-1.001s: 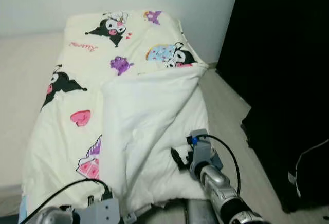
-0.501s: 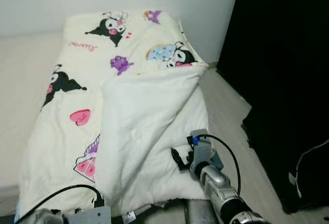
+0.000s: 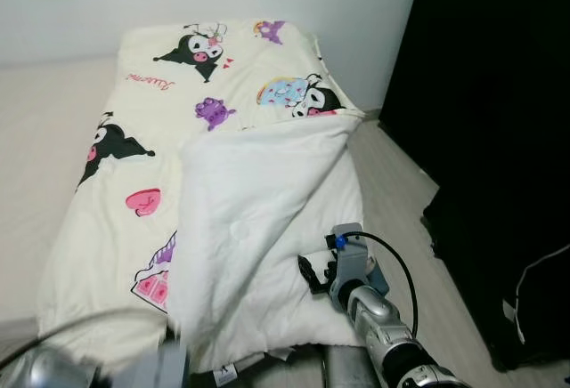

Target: Clean up the room

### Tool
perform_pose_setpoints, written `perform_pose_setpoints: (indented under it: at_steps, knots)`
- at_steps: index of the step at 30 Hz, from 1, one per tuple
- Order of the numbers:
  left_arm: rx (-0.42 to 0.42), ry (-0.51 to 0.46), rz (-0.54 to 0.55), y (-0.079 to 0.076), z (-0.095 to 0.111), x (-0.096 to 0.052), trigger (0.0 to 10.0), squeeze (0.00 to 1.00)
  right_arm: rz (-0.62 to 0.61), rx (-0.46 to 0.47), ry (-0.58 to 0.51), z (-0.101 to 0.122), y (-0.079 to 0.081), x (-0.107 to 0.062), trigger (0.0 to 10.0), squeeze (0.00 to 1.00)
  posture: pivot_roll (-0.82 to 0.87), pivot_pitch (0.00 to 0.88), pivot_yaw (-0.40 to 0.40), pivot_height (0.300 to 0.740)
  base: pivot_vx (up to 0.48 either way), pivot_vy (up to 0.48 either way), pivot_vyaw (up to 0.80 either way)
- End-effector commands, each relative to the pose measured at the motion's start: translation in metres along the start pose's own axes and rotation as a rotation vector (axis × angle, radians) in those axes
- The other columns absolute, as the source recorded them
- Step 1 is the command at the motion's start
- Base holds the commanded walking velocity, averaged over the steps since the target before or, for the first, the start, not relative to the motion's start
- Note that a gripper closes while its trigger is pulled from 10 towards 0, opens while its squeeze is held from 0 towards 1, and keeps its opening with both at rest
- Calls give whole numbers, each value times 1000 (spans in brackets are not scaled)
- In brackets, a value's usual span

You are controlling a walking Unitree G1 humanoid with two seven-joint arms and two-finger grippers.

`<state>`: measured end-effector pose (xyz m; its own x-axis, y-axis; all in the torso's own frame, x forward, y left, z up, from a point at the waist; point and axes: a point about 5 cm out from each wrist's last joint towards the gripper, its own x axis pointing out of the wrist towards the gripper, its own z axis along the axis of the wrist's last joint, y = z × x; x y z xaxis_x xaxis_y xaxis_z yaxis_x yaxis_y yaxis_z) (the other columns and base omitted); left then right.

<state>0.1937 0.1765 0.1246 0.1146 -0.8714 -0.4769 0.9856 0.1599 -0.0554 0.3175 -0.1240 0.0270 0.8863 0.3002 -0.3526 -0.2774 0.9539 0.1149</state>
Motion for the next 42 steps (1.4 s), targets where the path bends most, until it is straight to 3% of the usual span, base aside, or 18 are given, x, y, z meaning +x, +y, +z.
perform_pose_setpoints:
  at_steps: [1, 3, 4, 6, 7, 9, 10, 11, 13, 14, 17, 19, 23, 30, 33, 35, 37, 42]
  knots:
    - [-55, -181, 122, 18, 12, -1, 10000, 1000, 5, 47, 119, -27, 5, -6, 10000, 0, -154, 179, 9, 511, 0, 0, 0]
    - [-141, -394, 300, 48, 27, 6, 10000, 1000, 3, 48, 119, -27, 5, -6, 10000, 0, -164, 177, 8, 511, 0, 0, 0]
    - [-141, -394, 300, 48, 27, 6, 10000, 1000, 3, 48, 119, -27, 5, -6, 10000, 0, -164, 177, 8, 511, 0, 0, 0]
    - [-228, -560, 429, 68, 37, 12, 10000, 1000, 1, 49, 119, -27, 4, -6, 10000, 0, -167, 176, 2, 511, 0, 0, 0]
    - [-362, -704, 565, 89, 42, 17, 10000, 1000, -1, 50, 120, -28, 3, -7, 10000, 0, -169, 173, -2, 511, 0, 0, 0]
    - [-417, -744, 600, 95, 42, 19, 10000, 1000, -2, 50, 121, -28, 3, -7, 10000, 0, -171, 171, -4, 511, 0, 0, 0]
    - [-442, -774, 698, 106, 43, 19, 10000, 827, 0, 45, 123, -28, 2, -7, 10000, 0, -176, 170, -4, 511, 0, 0, 0]
    - [-454, -794, 778, 114, 44, 19, 10000, 0, 1, 41, 124, -28, 2, -7, 10000, 0, -178, 168, -8, 511, 0, 0, 0]
    - [-515, -810, 968, 132, 39, 16, 10000, 0, 4, 24, 125, -28, 2, -7, 10000, 0, -190, 164, -11, 511, 0, 0, 0]
    - [-515, -810, 968, 132, 39, 16, 10000, 0, 4, 24, 125, -28, 2, -7, 10000, 0, -190, 164, -11, 511, 0, 0, 0]
    - [-634, -801, 1189, 153, 26, 9, 10000, 0, 2, 14, 122, -27, 2, -7, 10000, 0, -195, 159, -12, 511, 0, 0, 0]
    - [-659, -799, 1235, 156, 24, 7, 10000, 0, 1, 17, 121, -27, 1, -7, 10000, 0, -195, 159, -12, 511, 0, 0, 0]
    - [-649, -683, 1391, 168, 18, 5, 10000, 0, 4, 17, 122, -27, 2, -7, 10000, 0, -197, 165, -9, 511, 0, 0, 0]
    - [-708, -619, 1399, 174, 12, 19, 10000, 0, -1, 27, 120, -28, 2, -7, 10000, 0, -203, 173, -7, 511, 0, 0, 0]
    - [-818, -645, 1311, 172, 9, 41, 10000, 0, -1, 29, 119, -28, 2, -8, 10000, 0, -212, 181, -3, 511, 0, 0, 0]
    - [-818, -645, 1311, 172, 9, 41, 10000, 0, -1, 29, 119, -28, 2, -8, 10000, 0, -212, 181, -3, 511, 0, 0, 0]
    - [-870, -642, 1260, 169, 6, 56, 10000, 0, -3, 32, 120, -29, 3, -8, 10000, 0, -213, 185, -1, 511, 0, 0, 0]
    - [-908, -608, 1257, 165, -1, 65, 10000, 0, -2, 35, 119, -30, 4, -8, 10000, 0, -222, 191, 4, 511, 0, 0, 0]
